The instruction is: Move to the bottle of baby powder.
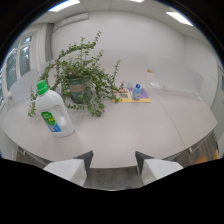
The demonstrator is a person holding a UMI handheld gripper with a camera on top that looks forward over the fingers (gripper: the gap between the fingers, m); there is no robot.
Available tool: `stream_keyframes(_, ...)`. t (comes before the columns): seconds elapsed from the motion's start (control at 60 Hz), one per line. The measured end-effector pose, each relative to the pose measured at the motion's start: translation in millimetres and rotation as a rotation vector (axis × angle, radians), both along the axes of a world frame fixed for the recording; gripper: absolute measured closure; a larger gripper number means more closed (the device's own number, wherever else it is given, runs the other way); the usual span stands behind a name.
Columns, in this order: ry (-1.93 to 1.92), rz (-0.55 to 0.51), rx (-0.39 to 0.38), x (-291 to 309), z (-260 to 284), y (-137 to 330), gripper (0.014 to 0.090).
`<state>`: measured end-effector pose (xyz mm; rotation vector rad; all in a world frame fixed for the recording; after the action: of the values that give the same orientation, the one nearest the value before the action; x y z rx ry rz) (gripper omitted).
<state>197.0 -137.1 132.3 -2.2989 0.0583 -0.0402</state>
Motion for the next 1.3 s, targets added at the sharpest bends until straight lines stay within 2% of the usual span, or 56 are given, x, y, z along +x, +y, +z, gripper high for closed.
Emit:
stream_keyframes(0.233,0.002,-0.020,0.008,71,-12,33,0.0213)
stream_keyframes(0.5,0.023,0.037,0.018,124,-31,124,0.0214)
stream_keyframes(0.883,0.046,0.107,0.026,156,-74,275,0.0209)
stream_keyframes(1.1,0.042,0.103,0.013,165,-93,320,0.0209)
stream_keyframes(1.3,0.043,0.110,0.008,165,-101,341,0.0211)
